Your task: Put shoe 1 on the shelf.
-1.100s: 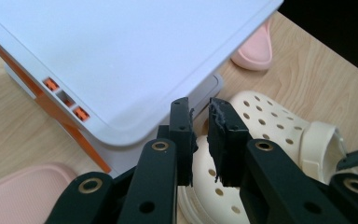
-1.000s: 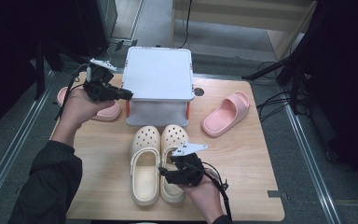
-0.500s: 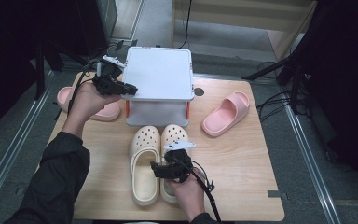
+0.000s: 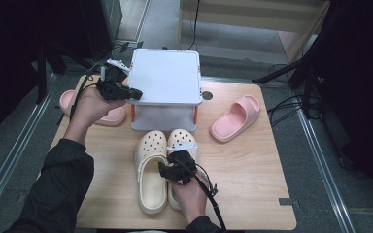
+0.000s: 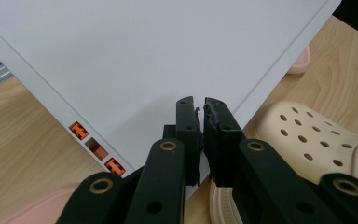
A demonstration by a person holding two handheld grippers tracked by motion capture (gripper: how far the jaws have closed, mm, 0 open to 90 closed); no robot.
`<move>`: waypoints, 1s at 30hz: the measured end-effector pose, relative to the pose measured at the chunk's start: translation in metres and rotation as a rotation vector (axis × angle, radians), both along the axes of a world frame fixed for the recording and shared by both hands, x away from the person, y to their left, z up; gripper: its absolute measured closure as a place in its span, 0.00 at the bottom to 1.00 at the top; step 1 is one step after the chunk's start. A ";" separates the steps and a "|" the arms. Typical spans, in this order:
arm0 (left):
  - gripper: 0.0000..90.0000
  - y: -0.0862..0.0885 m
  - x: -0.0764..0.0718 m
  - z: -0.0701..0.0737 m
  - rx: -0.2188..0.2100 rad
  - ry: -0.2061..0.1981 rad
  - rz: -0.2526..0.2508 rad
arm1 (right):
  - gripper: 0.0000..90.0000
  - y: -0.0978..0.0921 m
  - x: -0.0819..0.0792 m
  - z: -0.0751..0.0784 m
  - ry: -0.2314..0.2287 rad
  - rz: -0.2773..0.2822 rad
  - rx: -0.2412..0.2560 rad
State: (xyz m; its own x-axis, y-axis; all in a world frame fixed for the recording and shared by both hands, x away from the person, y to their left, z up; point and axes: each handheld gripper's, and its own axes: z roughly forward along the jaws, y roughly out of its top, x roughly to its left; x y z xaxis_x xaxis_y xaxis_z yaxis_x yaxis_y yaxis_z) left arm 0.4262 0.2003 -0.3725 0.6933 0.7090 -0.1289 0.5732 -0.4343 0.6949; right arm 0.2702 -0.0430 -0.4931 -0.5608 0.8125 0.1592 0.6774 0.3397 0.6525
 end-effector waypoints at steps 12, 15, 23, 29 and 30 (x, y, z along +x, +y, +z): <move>0.99 0.003 -0.001 0.000 -0.006 0.018 0.006 | 0.73 -0.017 0.009 0.006 0.037 -0.016 -0.002; 0.99 0.003 -0.001 0.001 -0.002 0.021 0.007 | 0.73 -0.018 0.010 0.007 0.042 -0.012 0.000; 0.99 0.002 -0.002 0.001 0.004 0.020 0.022 | 0.73 -0.021 0.017 0.022 0.041 0.006 -0.009; 0.99 0.002 -0.002 0.001 -0.006 0.025 0.033 | 0.73 -0.021 0.029 0.037 0.007 0.011 -0.018; 0.99 0.002 -0.002 0.001 -0.005 0.023 0.034 | 0.73 -0.020 0.033 0.039 0.003 0.015 -0.016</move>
State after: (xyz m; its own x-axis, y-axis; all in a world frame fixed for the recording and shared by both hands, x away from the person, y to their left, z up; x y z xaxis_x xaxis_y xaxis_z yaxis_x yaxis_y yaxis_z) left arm 0.4238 0.2025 -0.3719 0.6660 0.7311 -0.1478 0.6030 -0.4112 0.6836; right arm 0.3035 -0.0633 -0.4537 -0.5725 0.8064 0.1481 0.6742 0.3603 0.6447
